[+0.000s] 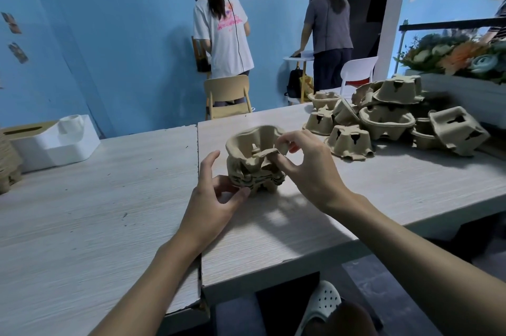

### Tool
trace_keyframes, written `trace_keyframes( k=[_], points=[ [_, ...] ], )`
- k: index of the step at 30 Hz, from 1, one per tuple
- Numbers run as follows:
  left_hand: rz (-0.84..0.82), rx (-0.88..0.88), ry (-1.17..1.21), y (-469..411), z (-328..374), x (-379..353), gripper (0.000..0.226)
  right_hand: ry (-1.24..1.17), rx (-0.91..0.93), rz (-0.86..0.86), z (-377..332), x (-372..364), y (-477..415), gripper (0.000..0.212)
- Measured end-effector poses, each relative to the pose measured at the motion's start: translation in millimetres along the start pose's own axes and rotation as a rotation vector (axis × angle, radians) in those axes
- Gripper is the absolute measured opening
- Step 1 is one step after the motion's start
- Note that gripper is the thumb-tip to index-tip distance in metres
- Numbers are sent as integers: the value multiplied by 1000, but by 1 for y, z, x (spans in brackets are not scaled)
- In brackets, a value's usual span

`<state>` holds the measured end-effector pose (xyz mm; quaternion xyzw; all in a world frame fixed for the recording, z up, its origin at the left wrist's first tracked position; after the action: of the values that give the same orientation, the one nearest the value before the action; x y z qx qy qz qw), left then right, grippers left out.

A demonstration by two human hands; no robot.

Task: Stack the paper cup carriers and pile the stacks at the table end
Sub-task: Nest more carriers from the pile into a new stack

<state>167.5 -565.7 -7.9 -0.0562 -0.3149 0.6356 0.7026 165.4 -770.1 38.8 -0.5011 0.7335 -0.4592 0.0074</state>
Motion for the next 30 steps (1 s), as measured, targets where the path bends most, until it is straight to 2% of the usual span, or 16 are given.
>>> trace_keyframes(
  k=[6,9,12,15,17,22,27,30],
  points=[
    [-1,-7,-7,1,1,0,86,44,-19,-16,-7,-6,-2,14],
    [-11,-10,-16,1,-1,1,83,145,-29,-95,-8,-6,1,22],
    [-37,-33,-38,0,0,1,63,208,-79,-136,-3,1,3,38],
    [-65,-49,-94,-5,2,0,37,174,-85,-202,3,6,6,39],
    [-85,-49,-101,-11,8,-5,29,165,-99,-143,12,14,3,35],
    [-115,-66,-101,-23,22,-31,26,364,-229,-18,56,40,-13,34],
    [-139,-78,-120,-25,19,-46,29,577,-325,-64,96,49,-25,51],
    [-152,-91,-141,-25,19,-45,31,648,-372,-127,112,46,-31,50]
  ],
)
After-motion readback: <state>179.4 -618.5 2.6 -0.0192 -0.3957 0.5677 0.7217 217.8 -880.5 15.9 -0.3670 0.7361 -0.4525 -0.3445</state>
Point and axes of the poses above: each hand's wrist, its own y-axis away from the middle knuckle, its own x-axis out of the back of the hand, z = x × y, the point moved 4 cm from there along -y, towards the middle knuckle, and after that the axes turned 5 degrees about -x, right-handed, at the moved point
